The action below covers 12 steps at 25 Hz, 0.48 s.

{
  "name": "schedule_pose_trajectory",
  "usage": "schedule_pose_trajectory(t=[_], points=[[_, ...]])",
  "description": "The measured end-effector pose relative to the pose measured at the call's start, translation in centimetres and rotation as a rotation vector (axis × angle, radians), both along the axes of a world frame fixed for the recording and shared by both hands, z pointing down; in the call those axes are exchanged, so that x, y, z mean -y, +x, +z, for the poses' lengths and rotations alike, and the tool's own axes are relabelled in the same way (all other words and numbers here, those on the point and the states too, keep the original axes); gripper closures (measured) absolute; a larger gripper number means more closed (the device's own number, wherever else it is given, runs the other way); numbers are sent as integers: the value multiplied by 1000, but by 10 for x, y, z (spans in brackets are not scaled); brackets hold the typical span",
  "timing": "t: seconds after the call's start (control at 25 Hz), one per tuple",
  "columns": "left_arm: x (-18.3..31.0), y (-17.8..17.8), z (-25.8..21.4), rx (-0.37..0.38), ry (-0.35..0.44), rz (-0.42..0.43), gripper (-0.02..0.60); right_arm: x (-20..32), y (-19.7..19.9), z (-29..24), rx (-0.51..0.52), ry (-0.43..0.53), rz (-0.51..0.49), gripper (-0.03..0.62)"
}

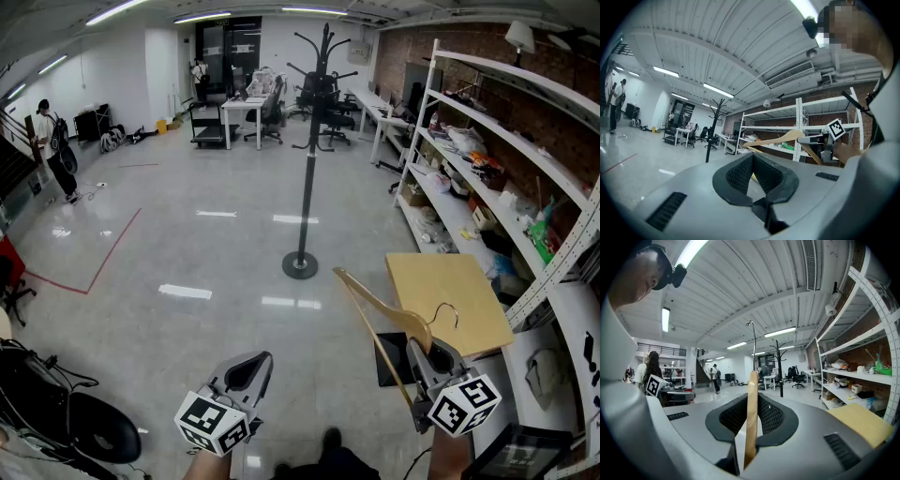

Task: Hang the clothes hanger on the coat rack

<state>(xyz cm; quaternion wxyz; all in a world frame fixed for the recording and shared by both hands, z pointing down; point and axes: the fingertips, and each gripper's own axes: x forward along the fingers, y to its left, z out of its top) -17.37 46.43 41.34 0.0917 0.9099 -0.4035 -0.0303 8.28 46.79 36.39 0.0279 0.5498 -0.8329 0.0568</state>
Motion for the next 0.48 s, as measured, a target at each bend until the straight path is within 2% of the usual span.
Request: schedule_pose_trajectory(t=[0.28,0.48], points=[[66,19,7,4,-18,-24,581,72,15,10,33,3,-37,537],[125,43,-6,41,1,-39,581,134,33,8,61,14,-83,539]])
